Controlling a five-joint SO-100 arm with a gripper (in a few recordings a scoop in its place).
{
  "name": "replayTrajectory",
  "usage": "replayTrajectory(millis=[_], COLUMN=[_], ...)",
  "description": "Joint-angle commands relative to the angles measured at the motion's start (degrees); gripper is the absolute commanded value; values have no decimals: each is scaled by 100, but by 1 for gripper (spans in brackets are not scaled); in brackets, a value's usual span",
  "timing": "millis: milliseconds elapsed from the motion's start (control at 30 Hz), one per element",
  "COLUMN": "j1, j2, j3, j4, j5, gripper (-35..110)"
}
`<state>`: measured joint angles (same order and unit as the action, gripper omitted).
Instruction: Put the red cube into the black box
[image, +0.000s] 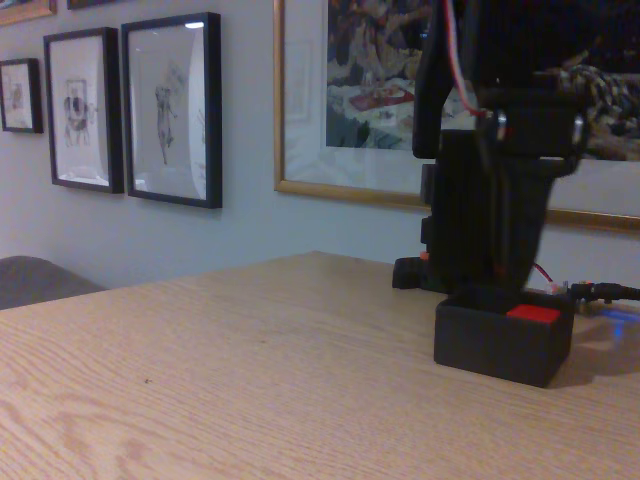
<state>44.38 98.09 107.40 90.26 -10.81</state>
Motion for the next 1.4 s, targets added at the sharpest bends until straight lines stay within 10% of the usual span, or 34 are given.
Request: replayTrajectory(millis=[0, 533, 1367], j1=[-826, -4430, -4078], j2=[782, 3867, 6820], j3=[-88, 3296, 5660], j4=[-26, -2522, -3023], j5=[229, 1274, 976], gripper=[21, 4, -6])
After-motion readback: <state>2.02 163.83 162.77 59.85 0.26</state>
